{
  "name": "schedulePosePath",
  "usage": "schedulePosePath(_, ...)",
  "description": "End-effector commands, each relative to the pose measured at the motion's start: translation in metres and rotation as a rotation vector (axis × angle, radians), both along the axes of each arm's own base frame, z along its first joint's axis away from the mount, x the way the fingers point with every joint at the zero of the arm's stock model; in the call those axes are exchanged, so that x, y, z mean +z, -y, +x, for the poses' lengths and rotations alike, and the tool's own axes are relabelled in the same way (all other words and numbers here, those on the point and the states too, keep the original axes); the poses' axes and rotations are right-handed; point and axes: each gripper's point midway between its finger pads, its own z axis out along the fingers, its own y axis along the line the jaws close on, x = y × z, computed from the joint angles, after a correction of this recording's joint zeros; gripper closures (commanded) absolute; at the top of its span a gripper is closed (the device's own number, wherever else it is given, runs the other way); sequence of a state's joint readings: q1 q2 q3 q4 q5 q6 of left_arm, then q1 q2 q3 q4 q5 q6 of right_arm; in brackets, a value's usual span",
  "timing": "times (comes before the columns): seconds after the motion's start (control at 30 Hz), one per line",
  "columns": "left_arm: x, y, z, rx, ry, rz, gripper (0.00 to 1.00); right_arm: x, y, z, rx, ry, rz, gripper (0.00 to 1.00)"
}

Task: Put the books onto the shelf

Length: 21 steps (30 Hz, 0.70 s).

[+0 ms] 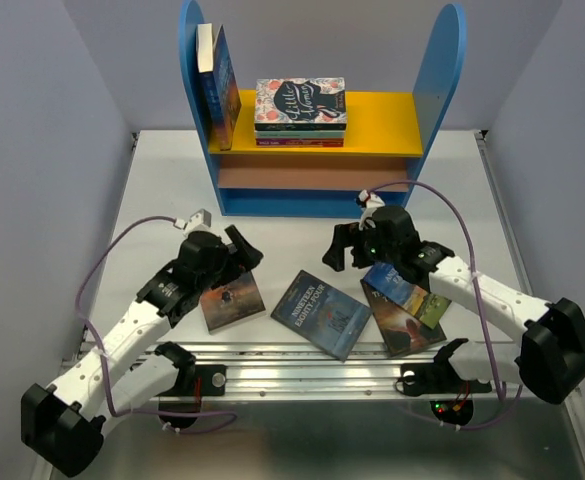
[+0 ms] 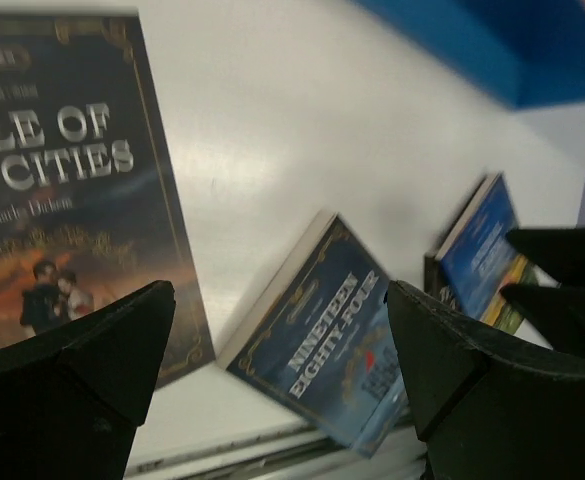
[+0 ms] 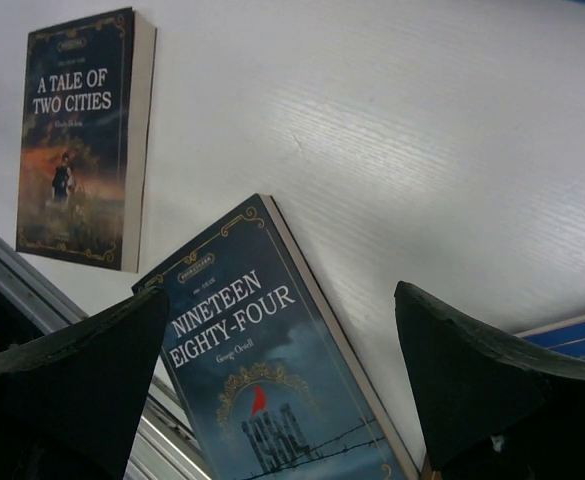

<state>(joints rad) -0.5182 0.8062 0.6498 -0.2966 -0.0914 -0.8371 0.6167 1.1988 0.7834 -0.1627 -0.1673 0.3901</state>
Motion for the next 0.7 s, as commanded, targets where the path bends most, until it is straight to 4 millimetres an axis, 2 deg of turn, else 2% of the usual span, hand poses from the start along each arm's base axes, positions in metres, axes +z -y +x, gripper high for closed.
schedulePosePath(0.0, -0.034, 0.024, -0.038, -0.138, -0.133, -0.071, 0.01, -0.006, -0.014, -0.006, 0.033, -0.050, 0.063, 0.00)
schedulePosePath(0.13, -0.032, 0.047, -0.068, -0.234, -0.122, -0.225, 0.01, -0.018, -0.014, -0.010, 0.033, -0.087, 0.054, 0.00)
schedulePosePath(0.2, -0.048, 0.050, -0.082, -0.232, -0.163, -0.281, 0.01, -0.027, -0.013, -0.012, 0.030, -0.103, 0.055, 0.00)
schedulePosePath(0.23, -0.064, 0.052, -0.094, -0.249, -0.203, -0.277, 0.01, -0.030, -0.013, -0.012, 0.025, -0.109, 0.059, 0.00)
schedulePosePath(0.33, -0.073, 0.065, -0.113, -0.295, -0.252, -0.336, 0.01, -0.038, -0.014, -0.015, 0.024, -0.132, 0.065, 0.00)
schedulePosePath(0.4, -0.066, 0.075, -0.117, -0.304, -0.247, -0.397, 0.01, -0.041, -0.013, -0.017, 0.023, -0.134, 0.067, 0.00)
schedulePosePath(0.53, -0.072, 0.091, -0.134, -0.340, -0.286, -0.375, 0.01, -0.036, -0.013, -0.019, 0.023, -0.128, 0.083, 0.00)
schedulePosePath(0.57, -0.083, 0.093, -0.136, -0.334, -0.318, -0.340, 0.01, -0.034, -0.014, -0.019, 0.030, -0.122, 0.090, 0.00)
schedulePosePath(0.63, -0.087, 0.100, -0.135, -0.328, -0.323, -0.321, 0.01, -0.036, -0.016, -0.025, 0.057, -0.133, 0.104, 0.00)
schedulePosePath(0.67, -0.098, 0.102, -0.135, -0.322, -0.351, -0.285, 0.01, -0.036, -0.017, -0.027, 0.064, -0.136, 0.109, 0.00)
